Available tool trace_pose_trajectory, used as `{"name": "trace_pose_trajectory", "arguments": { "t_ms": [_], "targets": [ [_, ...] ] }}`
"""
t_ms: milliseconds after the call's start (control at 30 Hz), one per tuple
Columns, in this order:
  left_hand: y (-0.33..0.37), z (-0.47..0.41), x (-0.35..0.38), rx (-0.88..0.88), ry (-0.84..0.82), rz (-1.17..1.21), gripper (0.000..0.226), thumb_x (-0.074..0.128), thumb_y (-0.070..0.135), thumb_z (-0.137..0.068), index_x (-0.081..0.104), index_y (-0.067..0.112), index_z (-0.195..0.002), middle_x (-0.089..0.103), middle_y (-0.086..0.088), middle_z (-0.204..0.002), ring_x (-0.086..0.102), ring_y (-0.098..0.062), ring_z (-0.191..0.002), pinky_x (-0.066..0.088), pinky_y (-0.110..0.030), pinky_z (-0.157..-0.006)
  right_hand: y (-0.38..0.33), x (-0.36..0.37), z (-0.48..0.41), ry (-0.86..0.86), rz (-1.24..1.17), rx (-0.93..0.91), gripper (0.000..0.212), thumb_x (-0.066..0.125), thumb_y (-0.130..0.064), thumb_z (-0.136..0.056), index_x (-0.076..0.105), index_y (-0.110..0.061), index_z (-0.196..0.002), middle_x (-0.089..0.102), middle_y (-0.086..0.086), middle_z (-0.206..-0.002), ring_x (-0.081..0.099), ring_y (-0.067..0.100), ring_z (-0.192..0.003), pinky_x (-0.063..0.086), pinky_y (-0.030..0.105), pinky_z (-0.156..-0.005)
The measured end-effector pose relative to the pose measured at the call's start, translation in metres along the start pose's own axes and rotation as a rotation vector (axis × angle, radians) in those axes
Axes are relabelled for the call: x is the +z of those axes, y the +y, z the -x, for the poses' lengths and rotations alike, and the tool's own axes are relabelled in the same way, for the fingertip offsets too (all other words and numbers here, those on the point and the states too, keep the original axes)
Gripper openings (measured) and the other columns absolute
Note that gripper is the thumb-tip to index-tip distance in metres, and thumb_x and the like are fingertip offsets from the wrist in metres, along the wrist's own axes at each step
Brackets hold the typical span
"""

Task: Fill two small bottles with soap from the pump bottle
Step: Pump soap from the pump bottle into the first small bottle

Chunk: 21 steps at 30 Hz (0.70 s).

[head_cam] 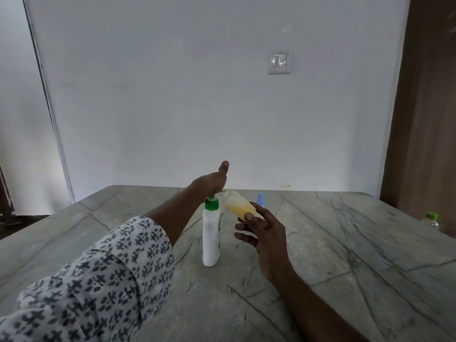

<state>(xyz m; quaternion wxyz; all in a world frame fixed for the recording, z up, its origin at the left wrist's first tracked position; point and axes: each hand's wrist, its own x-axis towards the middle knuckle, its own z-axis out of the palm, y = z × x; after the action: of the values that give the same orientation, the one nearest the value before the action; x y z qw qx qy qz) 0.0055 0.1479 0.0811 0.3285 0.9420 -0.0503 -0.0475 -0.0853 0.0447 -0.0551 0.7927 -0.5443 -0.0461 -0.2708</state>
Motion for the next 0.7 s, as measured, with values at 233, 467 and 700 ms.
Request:
{"name": "trace_pose_trajectory", "arguments": {
  "t_ms": [233,467,700],
  "targets": [
    [-0.0021,0.0009,0.0034,0.0,0.002,0.031,0.086,0.004,0.068,-0.092,0.027,0.008,-0.15,0.031,-0.02,-0.152,0.034,-0.034,-0.138,0.028,-0.043,-0.112,0.0003,-0.0023,0.0005,-0.005,0.013,0.004,0.032,0.066,-0.012,-0.09,0.061,-0.024,-0.119,0.077,0.003,-0.088,0.074,0.027,-0.082,0.062,0.036,-0.067],
    [-0.0021,0.002,0.002,0.005,0.004,0.019,0.088,0.004,0.068,-0.093,0.028,0.005,-0.149,0.031,-0.022,-0.152,0.035,-0.037,-0.137,0.03,-0.044,-0.11,-0.0018,-0.0023,0.0014,-0.002,-0.006,-0.002,0.032,0.066,-0.011,-0.089,0.062,-0.023,-0.118,0.077,0.007,-0.089,0.074,0.029,-0.082,0.062,0.036,-0.066],
    [0.0055,0.0026,-0.0039,0.006,-0.002,-0.024,0.088,0.003,0.069,-0.092,0.027,0.008,-0.15,0.026,-0.021,-0.155,0.031,-0.037,-0.139,0.028,-0.045,-0.112,-0.0022,-0.0004,-0.0005,-0.005,-0.018,-0.002,0.033,0.066,-0.01,-0.089,0.062,-0.023,-0.119,0.077,0.006,-0.09,0.074,0.03,-0.083,0.062,0.036,-0.065]
  ]
}}
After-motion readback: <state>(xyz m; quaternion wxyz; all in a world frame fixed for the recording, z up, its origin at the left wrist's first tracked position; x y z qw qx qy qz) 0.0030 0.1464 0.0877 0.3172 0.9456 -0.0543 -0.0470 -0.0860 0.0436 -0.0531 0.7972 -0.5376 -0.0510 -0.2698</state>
